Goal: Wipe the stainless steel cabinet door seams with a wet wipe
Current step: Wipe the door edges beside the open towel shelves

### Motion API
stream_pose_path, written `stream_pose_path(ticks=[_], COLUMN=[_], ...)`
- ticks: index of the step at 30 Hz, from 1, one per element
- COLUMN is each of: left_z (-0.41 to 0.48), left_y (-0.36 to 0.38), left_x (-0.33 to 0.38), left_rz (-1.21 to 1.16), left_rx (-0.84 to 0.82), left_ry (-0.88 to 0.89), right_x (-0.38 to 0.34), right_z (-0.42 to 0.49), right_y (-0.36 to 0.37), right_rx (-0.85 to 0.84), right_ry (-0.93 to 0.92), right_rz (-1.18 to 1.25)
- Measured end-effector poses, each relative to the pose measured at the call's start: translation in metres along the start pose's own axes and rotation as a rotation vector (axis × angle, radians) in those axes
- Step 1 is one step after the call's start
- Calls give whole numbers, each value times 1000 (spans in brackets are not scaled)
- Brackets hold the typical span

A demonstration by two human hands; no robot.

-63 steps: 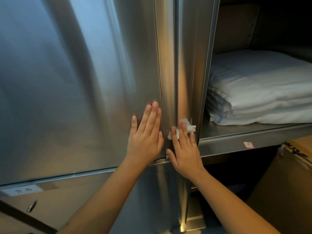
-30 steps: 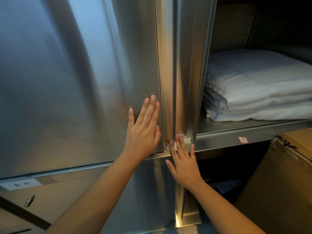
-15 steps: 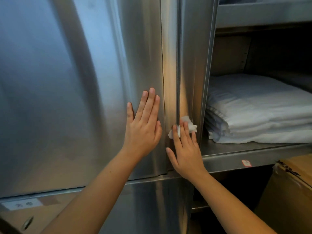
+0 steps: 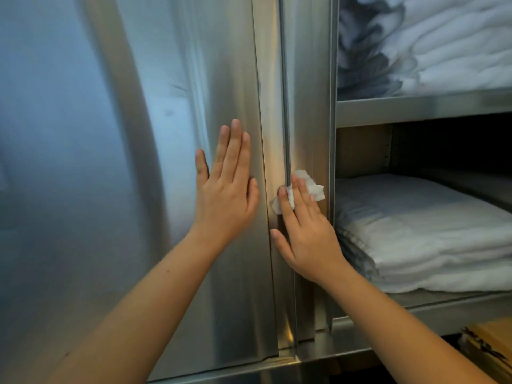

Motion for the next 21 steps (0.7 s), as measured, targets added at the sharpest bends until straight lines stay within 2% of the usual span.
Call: stream_pose_path(ticks=[10, 21], left_z=[71, 128], left_y=[-18, -32], left_x=[-12, -32], left_rz=[50, 104], left_rx=[88, 47], left_ry=[30, -21], right_x=[9, 28], right_z=[61, 148], right_y=[-27, -63], right_rx=[58, 76], right_ry=[-25, -52], right_rz=[-33, -98])
Point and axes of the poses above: each hand's wrist, its own z-axis towards the middle knuckle, its own y-axis out of the palm, x = y × z, the point moved 5 cm from there along z, towards the middle knuckle, and after that the axes turned 5 degrees about -z, right-handed, at the moved point
